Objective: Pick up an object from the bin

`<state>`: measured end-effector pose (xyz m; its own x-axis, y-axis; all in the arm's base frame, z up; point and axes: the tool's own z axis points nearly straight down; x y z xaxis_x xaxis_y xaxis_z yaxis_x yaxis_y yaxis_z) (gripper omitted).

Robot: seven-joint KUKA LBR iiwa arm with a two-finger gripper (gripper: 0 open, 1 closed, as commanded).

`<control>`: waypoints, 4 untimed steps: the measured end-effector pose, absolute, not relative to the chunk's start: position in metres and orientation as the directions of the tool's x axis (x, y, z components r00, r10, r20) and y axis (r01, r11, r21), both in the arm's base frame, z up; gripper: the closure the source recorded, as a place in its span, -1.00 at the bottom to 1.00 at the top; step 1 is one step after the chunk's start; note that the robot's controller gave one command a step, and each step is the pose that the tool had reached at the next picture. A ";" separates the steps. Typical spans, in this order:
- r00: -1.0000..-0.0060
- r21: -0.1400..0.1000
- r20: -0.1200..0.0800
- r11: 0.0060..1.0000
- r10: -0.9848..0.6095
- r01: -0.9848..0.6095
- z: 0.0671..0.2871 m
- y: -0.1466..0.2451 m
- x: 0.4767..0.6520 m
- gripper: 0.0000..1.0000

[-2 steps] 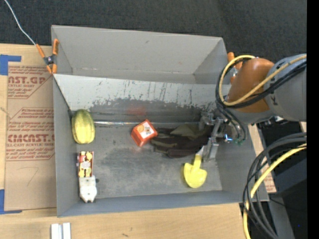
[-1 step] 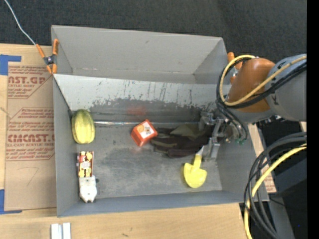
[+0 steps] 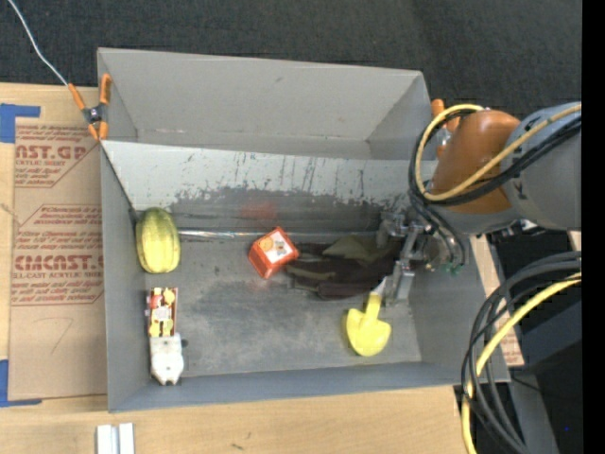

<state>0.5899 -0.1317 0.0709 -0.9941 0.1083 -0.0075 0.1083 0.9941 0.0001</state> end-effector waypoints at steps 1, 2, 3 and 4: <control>-0.997 -0.002 -0.010 0.997 0.079 0.079 0.072 -0.133 0.591 1.00; -0.997 -0.002 -0.010 0.997 0.075 0.075 0.072 -0.133 0.591 1.00; -0.997 -0.002 -0.010 0.997 0.073 0.073 0.072 -0.133 0.591 1.00; -0.997 -0.002 -0.010 0.997 0.074 0.074 0.073 -0.133 0.591 1.00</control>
Offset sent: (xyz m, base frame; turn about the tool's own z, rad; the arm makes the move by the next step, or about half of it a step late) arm 0.0000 0.0000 0.0000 0.0000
